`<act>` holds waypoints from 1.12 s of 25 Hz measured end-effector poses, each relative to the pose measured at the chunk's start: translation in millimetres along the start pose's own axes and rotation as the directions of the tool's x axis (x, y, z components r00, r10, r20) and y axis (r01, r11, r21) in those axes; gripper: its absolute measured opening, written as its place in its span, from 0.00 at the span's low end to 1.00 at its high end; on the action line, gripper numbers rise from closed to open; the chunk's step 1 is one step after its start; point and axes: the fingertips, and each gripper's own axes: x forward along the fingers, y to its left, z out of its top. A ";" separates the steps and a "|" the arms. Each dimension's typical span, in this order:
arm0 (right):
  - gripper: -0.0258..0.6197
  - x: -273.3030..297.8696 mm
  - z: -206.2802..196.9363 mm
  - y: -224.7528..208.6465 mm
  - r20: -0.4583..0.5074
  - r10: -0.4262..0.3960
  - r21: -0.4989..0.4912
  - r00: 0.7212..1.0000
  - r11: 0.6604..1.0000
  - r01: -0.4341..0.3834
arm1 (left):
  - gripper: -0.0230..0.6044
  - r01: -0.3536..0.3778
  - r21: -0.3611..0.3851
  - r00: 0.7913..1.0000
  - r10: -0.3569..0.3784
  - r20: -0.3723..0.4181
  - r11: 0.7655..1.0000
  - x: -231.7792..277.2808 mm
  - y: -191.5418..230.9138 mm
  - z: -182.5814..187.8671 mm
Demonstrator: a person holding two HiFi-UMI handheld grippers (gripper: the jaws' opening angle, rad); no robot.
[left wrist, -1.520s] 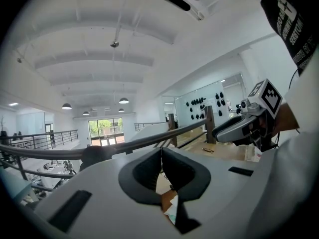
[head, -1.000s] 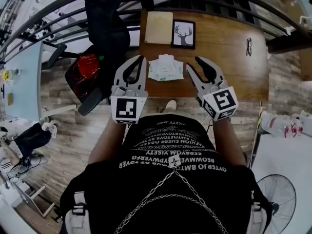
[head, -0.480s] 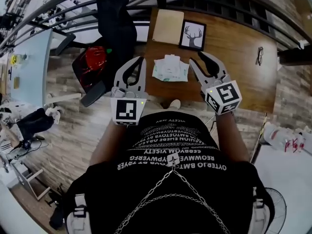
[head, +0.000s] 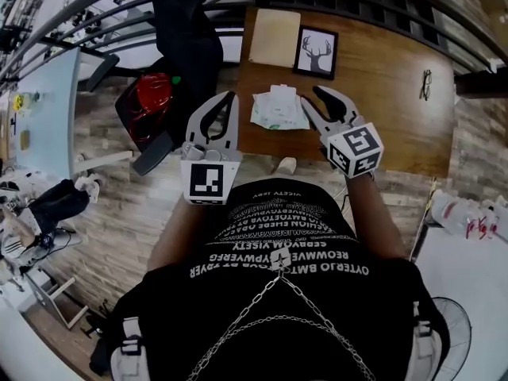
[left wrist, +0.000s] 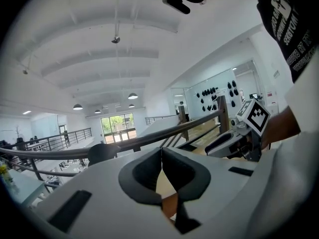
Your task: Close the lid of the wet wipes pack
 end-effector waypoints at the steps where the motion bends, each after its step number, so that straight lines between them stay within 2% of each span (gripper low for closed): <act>1: 0.23 3.3 -4.5 -0.5 -0.009 -0.007 0.010 1.000 1.000 0.007 | 0.08 0.006 0.000 1.000 -0.006 0.003 1.000 2.0 3.0 -0.2; 6: 0.23 27.2 -20.6 -5.1 -0.050 -0.020 0.063 0.999 0.998 0.023 | 0.08 0.039 -0.014 0.999 -0.039 0.000 0.999 17.3 20.7 -2.8; 12: 0.23 57.1 -53.0 -15.4 -0.145 -0.045 0.092 0.988 0.994 0.058 | 0.08 0.083 -0.011 0.996 -0.083 0.010 0.996 34.9 40.1 -5.2; 22: 0.23 100.2 -119.6 -46.1 -0.293 -0.107 0.156 0.950 0.975 0.158 | 0.08 0.085 -0.034 0.996 -0.086 -0.018 0.996 51.4 86.2 -24.5; 28: 0.23 119.4 -159.3 -66.4 -0.381 -0.095 0.229 0.920 0.954 0.193 | 0.08 0.118 -0.035 0.992 -0.119 -0.030 0.992 60.5 90.9 -30.8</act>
